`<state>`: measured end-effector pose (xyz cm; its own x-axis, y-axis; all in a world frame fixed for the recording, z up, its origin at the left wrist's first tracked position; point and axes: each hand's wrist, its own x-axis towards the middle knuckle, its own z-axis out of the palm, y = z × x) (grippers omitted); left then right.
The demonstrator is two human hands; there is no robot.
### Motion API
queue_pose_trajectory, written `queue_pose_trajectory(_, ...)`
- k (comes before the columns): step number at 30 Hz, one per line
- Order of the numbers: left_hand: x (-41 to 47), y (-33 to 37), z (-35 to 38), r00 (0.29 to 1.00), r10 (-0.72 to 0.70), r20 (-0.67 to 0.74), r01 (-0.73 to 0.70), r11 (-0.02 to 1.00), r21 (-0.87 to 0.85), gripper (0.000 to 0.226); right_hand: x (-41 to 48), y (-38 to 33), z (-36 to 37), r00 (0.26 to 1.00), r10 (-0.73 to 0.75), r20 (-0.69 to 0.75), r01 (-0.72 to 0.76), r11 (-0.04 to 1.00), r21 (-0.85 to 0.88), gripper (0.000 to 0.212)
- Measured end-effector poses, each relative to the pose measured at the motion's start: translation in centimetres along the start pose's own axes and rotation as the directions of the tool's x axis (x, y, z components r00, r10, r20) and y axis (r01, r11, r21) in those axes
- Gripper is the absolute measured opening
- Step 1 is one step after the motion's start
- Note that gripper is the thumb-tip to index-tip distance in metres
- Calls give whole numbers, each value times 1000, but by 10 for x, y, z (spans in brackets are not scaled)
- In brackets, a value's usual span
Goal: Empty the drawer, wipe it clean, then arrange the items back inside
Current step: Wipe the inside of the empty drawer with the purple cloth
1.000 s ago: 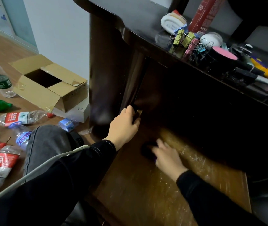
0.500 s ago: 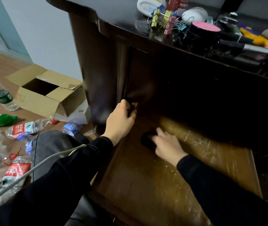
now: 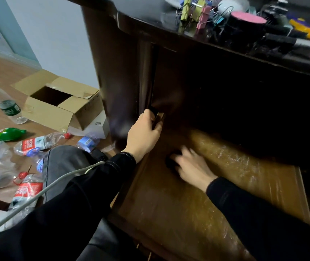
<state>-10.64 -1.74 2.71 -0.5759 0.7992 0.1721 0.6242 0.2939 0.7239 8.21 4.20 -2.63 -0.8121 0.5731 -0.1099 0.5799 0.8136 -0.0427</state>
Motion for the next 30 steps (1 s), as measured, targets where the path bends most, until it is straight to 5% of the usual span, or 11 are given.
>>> queue_pose_trajectory(4, 0, -1, 1, 1000, -11, -3, 11, 1000, -7, 23, -35, -4, 6, 951, -284, 123, 284, 959, 15, 45)
queue_pose_trajectory(9, -2, 1, -1, 1000, -1, 0, 1, 1000, -15, 24, 3, -2, -19, 1000, 20, 14, -21, 999, 24, 47)
queue_pose_trajectory(13, -1, 1, -1, 1000, 2, 4, -2, 1000, -16, 23, -44, -39, -2, 930, -342, 136, 340, 940, 36, 47)
queue_pose_trajectory(15, -1, 2, -2, 1000, -2, 1, 2, 1000, -12, 24, -51, -38, 2, 902, -401, 158, 395, 916, 67, 48)
queue_pose_trajectory(20, -1, 3, -2, 1000, 7, -3, -7, 1000, 2, 26, -1, -12, -13, 999, 33, 11, -34, 996, 78, 50)
queue_pose_trajectory(22, -1, 3, -2, 1000, 4, -1, -4, 1000, 2, 25, -9, -25, -9, 1000, -2, 11, 2, 999, 46, 51)
queue_pose_trajectory(26, -1, 2, -1, 1000, -8, -1, 8, 1000, -10, 25, -64, -54, 11, 933, -338, 121, 325, 939, 114, 51)
queue_pose_trajectory(28, -2, 2, -2, 1000, -15, -1, 15, 1000, -10, 26, -50, -46, 5, 946, -309, 99, 300, 949, 92, 54)
queue_pose_trajectory(30, -2, 3, -2, 1000, -15, 2, 15, 1000, -13, 26, -23, -33, -4, 992, -122, 30, 118, 987, 113, 54)
